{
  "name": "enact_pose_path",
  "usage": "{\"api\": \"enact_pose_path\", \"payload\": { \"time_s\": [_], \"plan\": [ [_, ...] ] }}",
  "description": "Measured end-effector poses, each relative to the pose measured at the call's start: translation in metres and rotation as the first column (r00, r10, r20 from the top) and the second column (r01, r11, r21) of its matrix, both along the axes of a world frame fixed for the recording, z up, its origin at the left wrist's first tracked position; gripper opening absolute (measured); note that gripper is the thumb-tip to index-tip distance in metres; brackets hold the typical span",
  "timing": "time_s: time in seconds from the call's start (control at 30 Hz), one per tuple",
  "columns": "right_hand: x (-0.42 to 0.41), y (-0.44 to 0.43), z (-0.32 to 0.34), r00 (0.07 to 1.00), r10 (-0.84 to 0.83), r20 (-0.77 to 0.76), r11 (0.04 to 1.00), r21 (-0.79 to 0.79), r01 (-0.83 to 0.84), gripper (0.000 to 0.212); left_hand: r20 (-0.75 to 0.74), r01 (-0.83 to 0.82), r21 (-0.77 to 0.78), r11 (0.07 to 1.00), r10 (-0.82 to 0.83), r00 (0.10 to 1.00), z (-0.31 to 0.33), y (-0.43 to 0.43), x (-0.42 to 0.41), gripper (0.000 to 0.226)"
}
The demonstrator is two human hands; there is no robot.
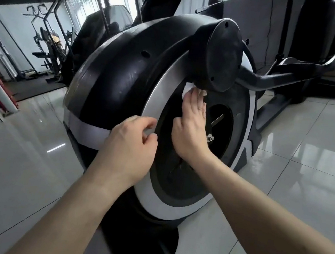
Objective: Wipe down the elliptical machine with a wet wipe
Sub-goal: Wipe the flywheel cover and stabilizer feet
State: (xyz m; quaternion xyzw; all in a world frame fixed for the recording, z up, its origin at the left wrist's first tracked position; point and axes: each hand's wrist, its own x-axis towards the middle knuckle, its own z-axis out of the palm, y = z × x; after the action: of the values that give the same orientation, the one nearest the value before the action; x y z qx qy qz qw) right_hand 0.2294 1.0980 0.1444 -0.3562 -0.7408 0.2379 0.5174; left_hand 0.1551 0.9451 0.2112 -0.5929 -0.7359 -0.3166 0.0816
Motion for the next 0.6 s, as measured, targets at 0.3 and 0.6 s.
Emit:
{"api": "enact_pose_path", "payload": {
  "time_s": [0.3, 0.6],
  "plan": [
    [0.001, -0.039, -0.071, 0.984, 0.058, 0.168, 0.995, 0.071, -0.071, 0.076, -0.008, -0.030, 0.018, 0.999, 0.031, 1.000, 0.006, -0.006, -0.001, 0.033],
    [-0.013, -0.079, -0.028, 0.967, 0.253, -0.008, 0.959, 0.137, -0.250, 0.073, -0.028, -0.063, 0.086, 0.994, 0.066, 0.997, 0.018, -0.010, -0.003, 0.023]
  ]
}}
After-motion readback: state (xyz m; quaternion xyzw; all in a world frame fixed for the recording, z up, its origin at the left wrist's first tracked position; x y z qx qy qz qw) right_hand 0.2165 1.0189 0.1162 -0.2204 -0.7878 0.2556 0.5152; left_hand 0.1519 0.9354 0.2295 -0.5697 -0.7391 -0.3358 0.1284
